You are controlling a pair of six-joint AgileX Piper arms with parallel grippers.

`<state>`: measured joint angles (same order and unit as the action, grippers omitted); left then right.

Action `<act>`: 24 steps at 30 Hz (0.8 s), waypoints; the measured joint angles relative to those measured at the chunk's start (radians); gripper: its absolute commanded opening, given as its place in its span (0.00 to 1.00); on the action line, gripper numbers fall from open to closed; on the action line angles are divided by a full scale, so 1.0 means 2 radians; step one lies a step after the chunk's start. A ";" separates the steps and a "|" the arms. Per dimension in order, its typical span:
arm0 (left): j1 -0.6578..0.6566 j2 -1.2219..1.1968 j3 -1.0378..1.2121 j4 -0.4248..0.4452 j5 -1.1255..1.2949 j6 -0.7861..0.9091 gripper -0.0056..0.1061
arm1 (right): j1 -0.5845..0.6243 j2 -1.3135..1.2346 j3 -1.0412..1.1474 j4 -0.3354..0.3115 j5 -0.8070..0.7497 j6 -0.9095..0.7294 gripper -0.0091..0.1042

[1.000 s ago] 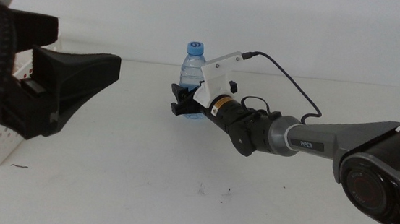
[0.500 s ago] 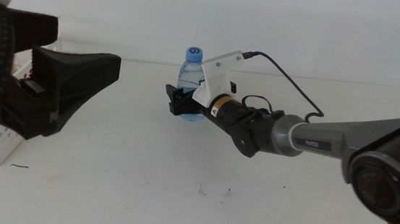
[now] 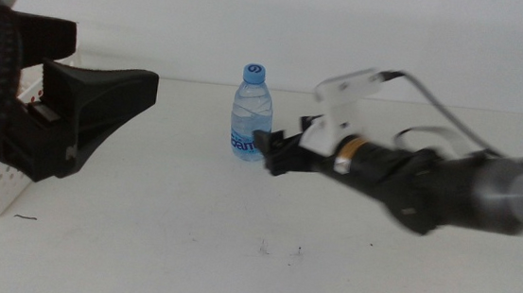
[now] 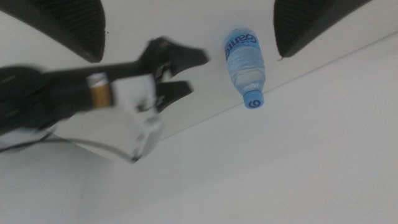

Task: Use arms to grab the bottles and put them into the dustbin to the left of the table.

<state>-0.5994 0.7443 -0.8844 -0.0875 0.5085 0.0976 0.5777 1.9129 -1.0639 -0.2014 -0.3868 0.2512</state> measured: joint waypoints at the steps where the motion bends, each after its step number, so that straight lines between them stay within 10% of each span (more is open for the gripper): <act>1: 0.000 0.000 0.000 0.000 -0.001 0.000 0.89 | 0.000 -0.034 0.011 -0.016 0.036 0.023 0.76; 8: 0.000 0.000 0.000 0.000 -0.003 0.000 0.89 | 0.005 -0.251 0.024 -0.052 0.305 0.064 0.76; 16: 0.000 0.000 0.000 0.000 -0.005 0.000 0.89 | 0.005 -0.394 -0.065 0.094 0.555 -0.085 0.76; 24: 0.000 0.000 0.000 0.000 -0.007 0.000 0.89 | 0.005 -0.398 -0.185 0.114 0.664 -0.115 0.76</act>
<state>-0.5994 0.7443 -0.8844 -0.0875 0.4939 0.0976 0.5870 1.1173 -1.4338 0.0266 0.9409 0.0213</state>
